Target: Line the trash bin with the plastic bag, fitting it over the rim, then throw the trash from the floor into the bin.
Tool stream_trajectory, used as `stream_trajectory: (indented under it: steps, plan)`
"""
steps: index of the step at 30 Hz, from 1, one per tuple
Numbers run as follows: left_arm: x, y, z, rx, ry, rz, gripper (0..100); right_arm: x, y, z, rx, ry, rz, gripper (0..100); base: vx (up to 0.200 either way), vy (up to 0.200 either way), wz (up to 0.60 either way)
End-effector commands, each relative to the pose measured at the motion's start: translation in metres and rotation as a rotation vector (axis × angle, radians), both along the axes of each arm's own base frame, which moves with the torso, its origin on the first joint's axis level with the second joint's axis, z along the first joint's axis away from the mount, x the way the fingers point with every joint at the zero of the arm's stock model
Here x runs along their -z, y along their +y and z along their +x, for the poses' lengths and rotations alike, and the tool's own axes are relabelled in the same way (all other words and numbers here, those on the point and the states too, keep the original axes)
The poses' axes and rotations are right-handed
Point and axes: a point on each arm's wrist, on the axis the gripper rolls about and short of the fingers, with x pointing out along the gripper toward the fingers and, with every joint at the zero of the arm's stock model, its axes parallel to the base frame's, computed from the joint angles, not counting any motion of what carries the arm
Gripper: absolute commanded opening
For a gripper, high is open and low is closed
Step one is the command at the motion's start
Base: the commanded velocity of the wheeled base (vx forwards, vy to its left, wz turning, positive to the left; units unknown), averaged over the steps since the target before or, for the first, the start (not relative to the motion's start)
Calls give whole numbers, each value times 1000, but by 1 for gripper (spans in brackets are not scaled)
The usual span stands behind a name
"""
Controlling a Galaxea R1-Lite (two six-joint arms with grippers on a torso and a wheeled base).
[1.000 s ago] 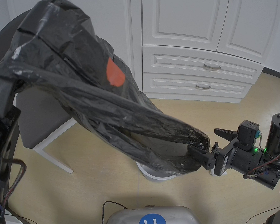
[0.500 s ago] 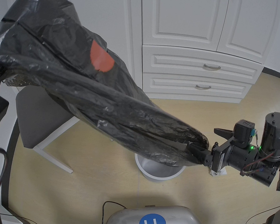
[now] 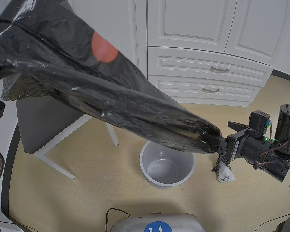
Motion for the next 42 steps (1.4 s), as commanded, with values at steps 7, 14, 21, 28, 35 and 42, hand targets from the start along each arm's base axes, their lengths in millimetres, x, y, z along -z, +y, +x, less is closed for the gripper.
stream_trajectory:
  steps: [7, 14, 21, 28, 35, 42]
  plan:
    - [10, -9, 6, 12, 41, 40, 0, -9, 2, -2, -14, -11, 59, 0, 0, 0, 0]
    - [34, -28, 39, 14, 212, 74, 0, -19, -4, -8, -13, -37, 93, 0, 0, 0, 0]
    - [59, -32, 78, -124, 305, 153, 0, -30, -17, -12, 24, -62, 98, 0, 0, 0, 0]
    - [92, -28, 92, -239, 484, 401, 0, -44, -37, -17, 84, -122, 92, 0, 0, 0, 0]
    - [108, -26, 90, -264, 556, 522, 0, -50, -41, -23, 92, -154, 85, 0, 0, 0, 0]
    - [122, -19, 89, -358, 529, 651, 0, -51, -47, -31, 96, -185, 49, 0, 0, 0, 0]
